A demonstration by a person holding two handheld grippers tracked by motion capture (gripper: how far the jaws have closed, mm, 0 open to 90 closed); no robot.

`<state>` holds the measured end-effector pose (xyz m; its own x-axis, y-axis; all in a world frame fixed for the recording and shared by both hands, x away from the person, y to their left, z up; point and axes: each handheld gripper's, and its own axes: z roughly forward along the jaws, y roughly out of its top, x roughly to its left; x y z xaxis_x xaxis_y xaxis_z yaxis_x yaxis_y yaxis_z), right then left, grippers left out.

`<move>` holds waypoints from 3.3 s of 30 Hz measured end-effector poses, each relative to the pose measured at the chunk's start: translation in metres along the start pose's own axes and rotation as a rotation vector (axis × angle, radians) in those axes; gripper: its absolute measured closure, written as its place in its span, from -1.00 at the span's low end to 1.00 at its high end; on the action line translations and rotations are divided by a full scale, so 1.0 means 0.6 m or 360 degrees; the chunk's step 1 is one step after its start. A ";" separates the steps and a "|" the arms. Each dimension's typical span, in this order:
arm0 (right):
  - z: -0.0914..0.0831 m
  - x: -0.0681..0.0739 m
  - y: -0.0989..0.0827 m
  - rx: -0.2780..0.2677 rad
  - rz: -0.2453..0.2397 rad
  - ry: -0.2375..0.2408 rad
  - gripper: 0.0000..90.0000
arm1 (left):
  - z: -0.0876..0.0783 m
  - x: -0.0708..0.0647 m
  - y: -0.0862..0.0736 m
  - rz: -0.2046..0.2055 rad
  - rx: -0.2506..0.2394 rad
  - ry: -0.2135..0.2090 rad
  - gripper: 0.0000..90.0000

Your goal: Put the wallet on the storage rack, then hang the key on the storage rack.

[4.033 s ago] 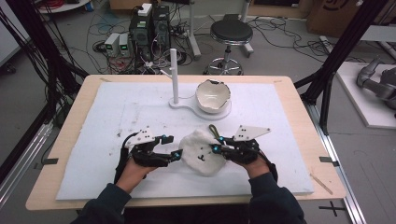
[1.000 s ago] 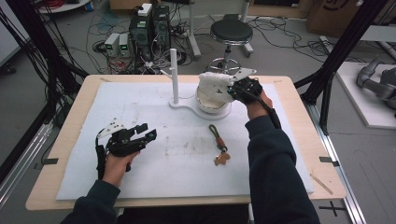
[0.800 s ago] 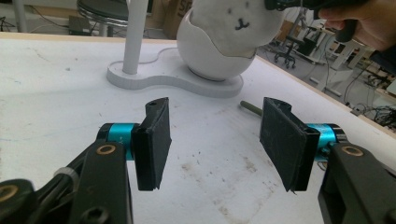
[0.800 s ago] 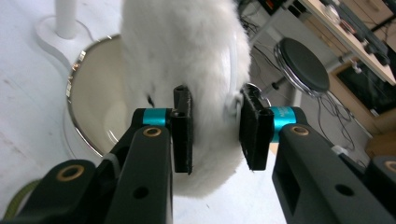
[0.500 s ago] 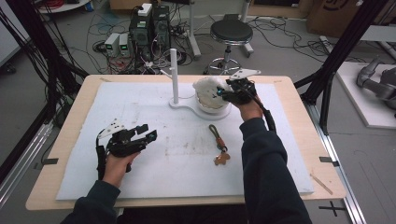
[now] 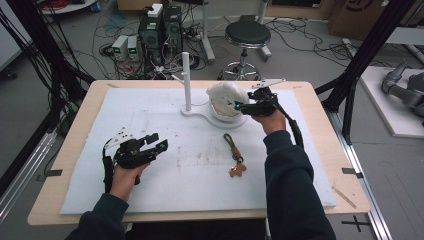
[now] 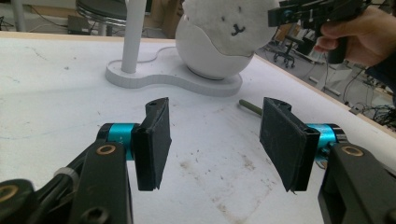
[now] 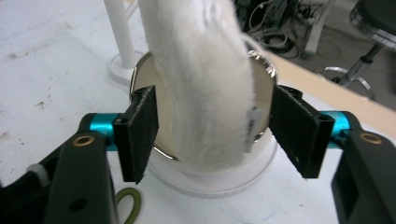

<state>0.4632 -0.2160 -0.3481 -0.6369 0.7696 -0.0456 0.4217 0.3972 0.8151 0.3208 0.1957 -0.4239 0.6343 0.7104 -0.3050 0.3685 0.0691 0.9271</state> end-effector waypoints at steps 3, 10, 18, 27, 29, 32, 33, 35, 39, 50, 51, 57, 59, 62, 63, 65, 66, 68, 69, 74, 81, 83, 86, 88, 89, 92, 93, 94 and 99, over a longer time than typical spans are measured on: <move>0.013 -0.003 -0.015 -0.0011 0.0080 -0.0010 0.03 | -0.001 0.000 0.000 -0.0003 0.0000 0.0000 -0.04; -0.010 0.012 0.008 -0.0136 -0.0105 -0.0160 0.70 | -0.002 0.001 0.000 -0.0011 -0.0002 0.0001 -0.04; -0.043 0.032 0.055 -0.0059 -0.0542 -0.0329 0.70 | 0.000 0.000 0.000 -0.0005 0.0003 -0.0007 -0.04; -0.018 0.037 0.068 0.0196 -0.0831 -0.0349 0.70 | -0.001 0.001 0.000 -0.0006 0.0000 -0.0003 -0.04; 0.001 0.043 0.066 0.0240 -0.0844 -0.0348 0.70 | -0.002 0.001 0.000 -0.0010 -0.0002 -0.0005 -0.04; 0.034 0.044 0.060 0.0308 -0.0833 -0.0320 0.70 | -0.003 0.003 0.000 -0.0015 -0.0008 0.0002 -0.04; 0.042 0.043 0.057 0.0315 -0.0816 -0.0317 0.70 | -0.003 0.003 0.000 -0.0015 -0.0008 0.0002 -0.04; 0.047 0.041 0.053 0.0303 -0.0783 -0.0310 0.70 | -0.004 0.004 0.000 -0.0014 -0.0007 -0.0001 -0.04; 0.043 0.029 0.046 0.0162 -0.0476 -0.0277 0.11 | -0.004 0.006 0.000 -0.0020 -0.0010 -0.0006 -0.04; -0.082 -0.017 0.009 0.0008 0.0018 -0.0073 -0.35 | -0.013 0.012 0.009 0.0051 -0.0016 0.0080 -0.57; -0.082 -0.017 0.009 0.0008 0.0018 -0.0073 -0.35 | -0.013 0.012 0.009 0.0049 -0.0014 0.0083 -0.57; -0.139 -0.009 -0.057 -0.0081 0.0150 -0.0101 -0.53 | -0.028 0.027 0.010 0.0077 0.0008 0.0149 -0.57; -0.149 -0.003 -0.088 -0.0086 0.0149 -0.0115 -0.53 | -0.031 0.032 0.009 0.0055 0.0007 0.0162 -0.57; -0.154 0.002 -0.130 -0.0078 0.0165 -0.0127 -0.53 | -0.033 0.035 0.008 0.0044 0.0010 0.0173 -0.56; -0.154 0.005 -0.159 -0.0078 0.0195 -0.0133 -0.52 | -0.033 0.035 0.008 0.0044 0.0010 0.0170 -0.55; -0.153 0.006 -0.168 -0.0087 0.0206 -0.0132 -0.52 | -0.033 0.034 0.007 0.0049 0.0021 0.0168 -0.54; -0.153 0.008 -0.178 -0.0089 0.0226 -0.0135 -0.52 | -0.032 0.033 0.006 0.0049 0.0026 0.0170 -0.54; -0.151 0.013 -0.202 -0.0082 0.0261 -0.0117 -0.46 | -0.032 0.031 0.004 0.0041 0.0029 0.0168 -0.53; -0.151 0.016 -0.208 -0.0078 0.0259 -0.0114 -0.46 | -0.032 0.029 0.001 0.0040 0.0037 0.0167 -0.52; -0.157 0.020 -0.212 -0.0094 0.0226 -0.0140 -0.47 | -0.026 0.025 -0.003 0.0044 0.0049 0.0149 -0.51; -0.163 0.019 -0.219 -0.0121 0.0251 -0.0174 -0.46 | -0.024 0.027 -0.005 0.0045 0.0060 0.0142 -0.51; -0.160 0.020 -0.222 -0.0109 0.0260 -0.0164 -0.46 | -0.024 0.028 -0.005 0.0043 0.0063 0.0145 -0.51; -0.157 0.022 -0.223 -0.0112 0.0261 -0.0154 -0.44 | -0.025 0.028 -0.006 0.0039 0.0061 0.0155 -0.51; -0.153 0.028 -0.220 -0.0100 0.0250 -0.0134 -0.44 | -0.027 0.029 -0.006 0.0039 0.0062 0.0170 -0.51; -0.150 0.030 -0.219 -0.0097 0.0231 -0.0122 -0.44 | -0.027 0.029 -0.006 0.0041 0.0062 0.0174 -0.51; -0.133 0.045 -0.211 -0.0055 0.0204 -0.0074 -0.44 | -0.026 0.025 -0.007 0.0046 0.0068 0.0179 -0.49; -0.133 0.045 -0.211 -0.0055 0.0204 -0.0074 -0.44 | -0.026 0.023 -0.008 0.0046 0.0064 0.0179 -0.49; -0.128 0.051 -0.208 -0.0044 0.0208 -0.0063 -0.44 | -0.026 0.020 -0.008 0.0050 0.0069 0.0178 -0.49; -0.105 0.080 -0.200 -0.0032 0.0202 -0.0003 -0.45 | -0.027 0.017 -0.009 0.0057 0.0074 0.0182 -0.48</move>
<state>0.3416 -0.2579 -0.4118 -0.5779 0.8140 0.0577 0.4857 0.2863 0.8259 0.3143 0.2141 -0.4286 0.5671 0.7871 -0.2427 0.3797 0.0117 0.9250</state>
